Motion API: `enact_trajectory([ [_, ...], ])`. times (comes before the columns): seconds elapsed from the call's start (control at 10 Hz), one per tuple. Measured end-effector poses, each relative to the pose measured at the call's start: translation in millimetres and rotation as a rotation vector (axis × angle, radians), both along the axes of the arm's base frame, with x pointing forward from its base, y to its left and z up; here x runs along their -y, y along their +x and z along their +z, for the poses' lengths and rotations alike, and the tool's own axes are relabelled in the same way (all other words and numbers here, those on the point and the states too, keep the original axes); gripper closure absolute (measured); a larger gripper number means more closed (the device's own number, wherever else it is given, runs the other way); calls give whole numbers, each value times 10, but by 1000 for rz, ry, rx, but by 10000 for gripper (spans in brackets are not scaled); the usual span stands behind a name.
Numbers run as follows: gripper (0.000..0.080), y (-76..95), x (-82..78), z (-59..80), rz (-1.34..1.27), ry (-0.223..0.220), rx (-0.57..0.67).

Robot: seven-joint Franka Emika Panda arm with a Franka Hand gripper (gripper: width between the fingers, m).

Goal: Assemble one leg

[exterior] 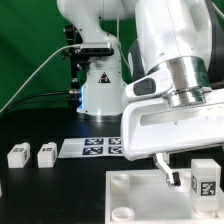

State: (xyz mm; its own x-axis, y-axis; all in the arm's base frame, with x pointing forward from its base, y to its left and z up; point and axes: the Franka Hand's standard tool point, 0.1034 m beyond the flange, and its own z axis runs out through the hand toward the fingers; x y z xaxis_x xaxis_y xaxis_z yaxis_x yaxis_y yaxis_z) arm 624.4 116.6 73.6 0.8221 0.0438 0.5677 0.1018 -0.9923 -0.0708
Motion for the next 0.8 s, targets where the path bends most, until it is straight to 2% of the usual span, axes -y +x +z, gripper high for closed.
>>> enact_trajectory([
  [0.3,151,3,22,9,-2,-1,-5],
  [0.4,151,19,96,77,-11,0,-27],
  [0.6,151,32,85,177,-10,6,-95],
  [0.7,151,41,94,166,-10,6,-121],
  [0.8,151,-4,83,116,1,8,-261],
])
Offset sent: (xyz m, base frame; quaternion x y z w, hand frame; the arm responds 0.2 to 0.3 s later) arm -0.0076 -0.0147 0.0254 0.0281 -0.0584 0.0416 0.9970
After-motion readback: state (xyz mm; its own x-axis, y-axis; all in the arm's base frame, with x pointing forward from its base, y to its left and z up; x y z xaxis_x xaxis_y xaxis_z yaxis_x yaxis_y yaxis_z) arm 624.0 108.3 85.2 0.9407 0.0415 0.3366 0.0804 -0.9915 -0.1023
